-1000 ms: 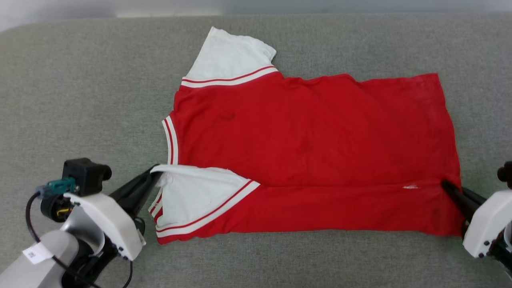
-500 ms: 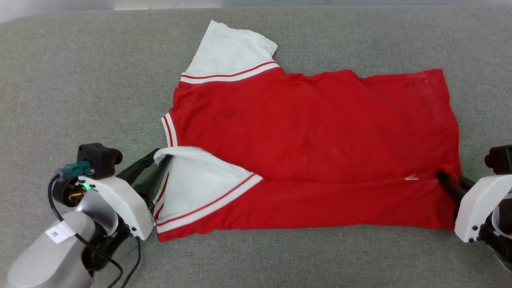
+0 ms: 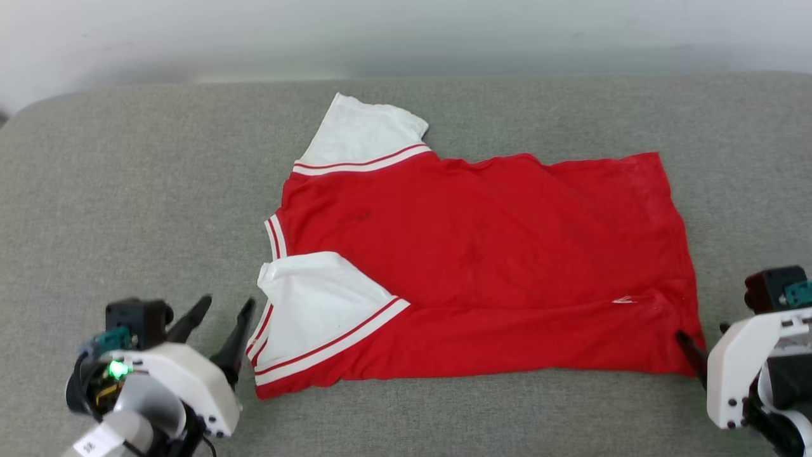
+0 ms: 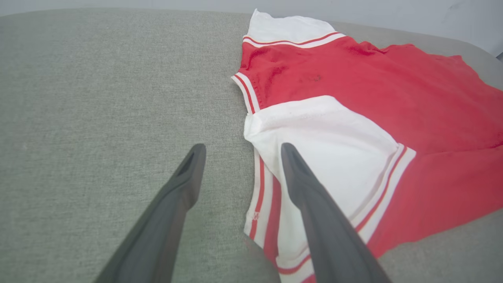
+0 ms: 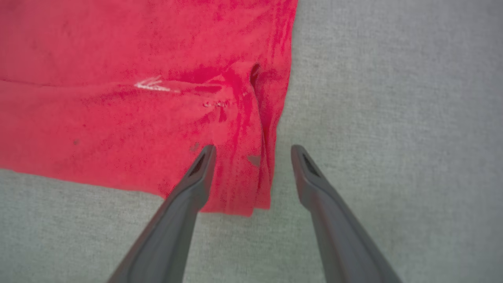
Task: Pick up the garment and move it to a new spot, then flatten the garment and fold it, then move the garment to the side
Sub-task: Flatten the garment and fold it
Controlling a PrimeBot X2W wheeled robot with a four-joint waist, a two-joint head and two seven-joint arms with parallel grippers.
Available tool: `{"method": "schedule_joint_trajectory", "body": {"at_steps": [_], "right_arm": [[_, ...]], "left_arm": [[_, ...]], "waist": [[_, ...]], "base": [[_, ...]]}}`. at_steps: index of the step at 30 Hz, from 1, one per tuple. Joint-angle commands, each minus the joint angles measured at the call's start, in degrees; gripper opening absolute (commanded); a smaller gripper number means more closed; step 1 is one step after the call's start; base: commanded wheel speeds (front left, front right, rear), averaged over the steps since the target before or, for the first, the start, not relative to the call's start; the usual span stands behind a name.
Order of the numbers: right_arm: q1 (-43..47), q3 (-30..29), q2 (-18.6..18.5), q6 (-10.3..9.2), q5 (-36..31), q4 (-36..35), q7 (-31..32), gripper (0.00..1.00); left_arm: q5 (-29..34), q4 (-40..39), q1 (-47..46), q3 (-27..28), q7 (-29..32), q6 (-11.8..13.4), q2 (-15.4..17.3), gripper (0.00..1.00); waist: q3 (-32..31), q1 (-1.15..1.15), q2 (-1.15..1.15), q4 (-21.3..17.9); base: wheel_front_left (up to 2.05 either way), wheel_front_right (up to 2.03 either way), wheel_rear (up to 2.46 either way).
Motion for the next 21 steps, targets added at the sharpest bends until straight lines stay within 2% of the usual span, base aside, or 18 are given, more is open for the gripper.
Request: {"method": "schedule_joint_trajectory", "body": {"at_steps": [1,4,7,14,18,21], "right_arm": [[2.4,-1.6,1.5,-0.03,-2.2,-2.2,2.7,1.00],[5.1,-4.3,4.3,-0.03,-4.3,-6.2,6.1,1.00],[7.8,-6.0,6.8,-0.03,-5.6,-9.7,8.6,1.00],[10.8,-7.5,10.4,-0.03,-6.4,-14.9,11.3,1.00],[11.2,-7.7,12.0,-0.03,-6.7,-16.3,11.1,1.00],[11.2,-7.6,12.6,-0.03,-6.8,-16.9,11.0,1.00]], "left_arm": [[-1.1,-2.8,2.8,0.8,0.7,2.4,0.7,1.00],[-1.9,-7.0,6.7,1.1,2.0,6.1,2.1,1.00],[-3.0,-10.8,9.7,0.8,4.1,8.5,2.8,1.00],[-3.9,-15.0,12.4,-0.9,8.4,10.6,4.1,1.00],[-2.7,-14.2,12.3,-1.6,9.5,12.6,4.7,1.00],[-2.9,-13.5,12.0,-1.5,9.8,13.2,4.1,1.00]], "waist": [[-1.1,0.00,0.00,-0.6],[-1.3,0.00,0.00,-0.8],[-1.2,0.00,0.00,-1.0],[-0.2,0.00,0.00,-1.7],[0.7,0.00,0.00,-2.4],[1.6,0.00,0.00,-2.9]], "base": [[0.00,0.00,0.00],[0.00,0.00,0.00],[0.00,0.00,0.00],[0.00,0.00,0.00],[0.00,0.00,0.00],[0.00,0.00,0.00]]}}
